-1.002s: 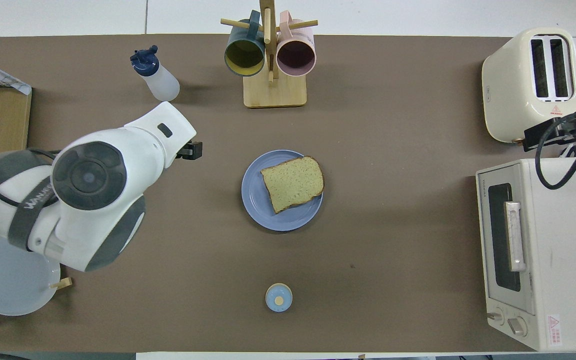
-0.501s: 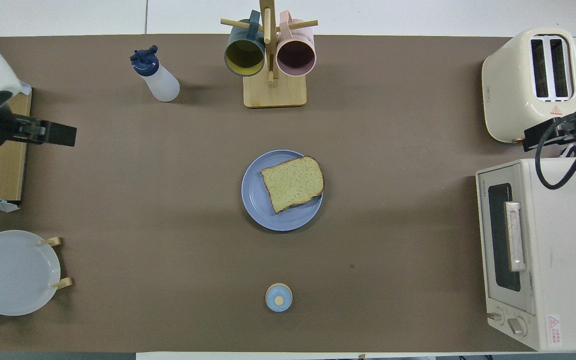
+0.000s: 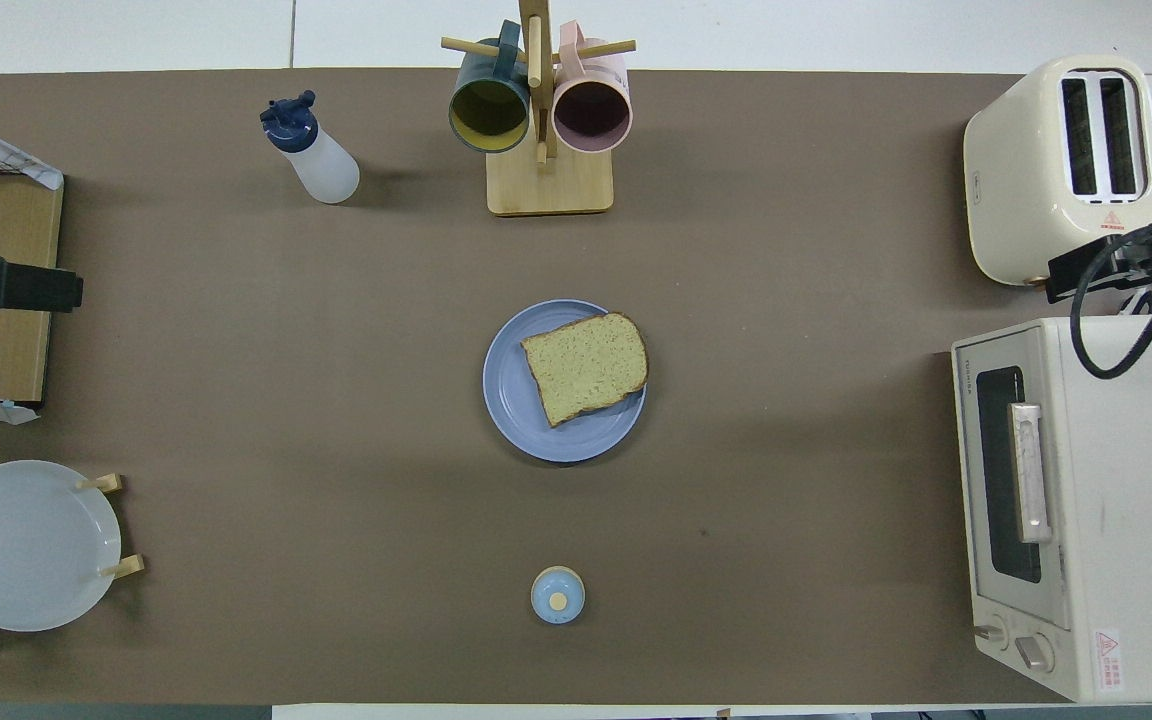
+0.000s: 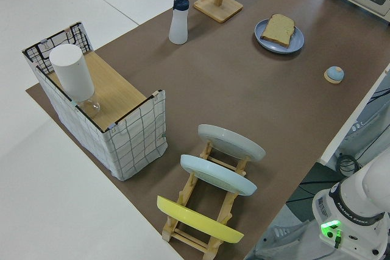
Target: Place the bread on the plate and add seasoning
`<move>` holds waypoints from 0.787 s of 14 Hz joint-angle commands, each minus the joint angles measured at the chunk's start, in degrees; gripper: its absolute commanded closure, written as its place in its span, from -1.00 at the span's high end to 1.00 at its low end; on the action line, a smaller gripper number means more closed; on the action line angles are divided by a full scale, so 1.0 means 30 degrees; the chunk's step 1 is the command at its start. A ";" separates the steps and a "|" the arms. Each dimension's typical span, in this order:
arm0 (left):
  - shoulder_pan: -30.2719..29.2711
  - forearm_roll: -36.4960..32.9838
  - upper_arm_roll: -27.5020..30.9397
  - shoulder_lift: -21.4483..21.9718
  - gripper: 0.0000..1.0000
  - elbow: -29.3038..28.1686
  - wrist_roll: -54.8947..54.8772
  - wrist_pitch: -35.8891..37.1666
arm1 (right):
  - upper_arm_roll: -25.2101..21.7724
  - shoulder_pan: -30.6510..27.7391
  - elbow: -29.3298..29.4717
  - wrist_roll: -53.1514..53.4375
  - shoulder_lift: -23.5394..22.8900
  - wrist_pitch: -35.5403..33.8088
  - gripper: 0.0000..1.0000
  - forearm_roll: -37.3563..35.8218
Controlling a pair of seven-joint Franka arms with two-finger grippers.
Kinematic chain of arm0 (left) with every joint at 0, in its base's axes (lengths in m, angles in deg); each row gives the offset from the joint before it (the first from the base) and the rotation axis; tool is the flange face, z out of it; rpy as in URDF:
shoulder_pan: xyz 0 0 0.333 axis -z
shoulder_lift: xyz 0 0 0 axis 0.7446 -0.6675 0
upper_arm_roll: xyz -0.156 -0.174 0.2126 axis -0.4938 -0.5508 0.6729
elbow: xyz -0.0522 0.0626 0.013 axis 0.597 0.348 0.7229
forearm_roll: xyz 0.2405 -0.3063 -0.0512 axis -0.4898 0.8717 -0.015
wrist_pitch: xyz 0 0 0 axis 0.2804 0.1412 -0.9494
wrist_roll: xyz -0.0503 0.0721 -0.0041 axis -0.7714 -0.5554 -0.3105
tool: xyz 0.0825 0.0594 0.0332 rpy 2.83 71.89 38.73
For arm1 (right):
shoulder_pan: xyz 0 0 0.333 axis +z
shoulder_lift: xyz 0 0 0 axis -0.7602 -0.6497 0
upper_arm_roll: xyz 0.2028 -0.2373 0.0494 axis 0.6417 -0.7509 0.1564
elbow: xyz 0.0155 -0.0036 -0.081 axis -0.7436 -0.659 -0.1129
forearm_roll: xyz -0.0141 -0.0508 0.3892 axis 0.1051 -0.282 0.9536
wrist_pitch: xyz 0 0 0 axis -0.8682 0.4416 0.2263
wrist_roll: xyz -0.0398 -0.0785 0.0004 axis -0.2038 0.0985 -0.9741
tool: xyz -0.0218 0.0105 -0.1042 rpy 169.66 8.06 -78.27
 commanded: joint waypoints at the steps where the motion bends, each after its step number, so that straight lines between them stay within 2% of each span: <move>1: -0.0747 0.0173 -0.0105 0.0608 1.00 -0.0446 -0.0046 0.0022 | 0.0112 -0.0160 -0.0024 0.0150 0.0078 -0.0237 1.00 0.0082; 3: -0.1009 0.0144 -0.0076 0.0521 1.00 -0.0184 0.0012 0.0167 | 0.0112 -0.0160 -0.0024 0.0150 0.0078 -0.0237 1.00 0.0082; 5: -0.3282 0.0347 -0.1356 0.0318 1.00 0.0167 -0.0017 0.1070 | 0.0112 -0.0160 -0.0024 0.0150 0.0078 -0.0237 1.00 0.0082; 6: -0.4253 0.0379 -0.2235 -0.0091 1.00 0.1213 -0.0046 0.2266 | 0.0112 -0.0160 -0.0024 0.0150 0.0078 -0.0237 1.00 0.0082; 8: -0.4526 0.0959 -0.2244 -0.1000 1.00 0.2887 -0.0105 0.4496 | 0.0112 -0.0160 -0.0024 0.0150 0.0078 -0.0237 1.00 0.0082; 10: -0.4497 0.1929 -0.2156 -0.1295 1.00 0.2865 -0.0104 0.4651 | 0.0112 -0.0160 -0.0024 0.0150 0.0078 -0.0236 1.00 0.0082; 11: -0.4381 0.2222 -0.2185 -0.1238 1.00 0.2197 -0.0134 0.4390 | 0.0112 -0.0160 -0.0024 0.0150 0.0078 -0.0236 1.00 0.0082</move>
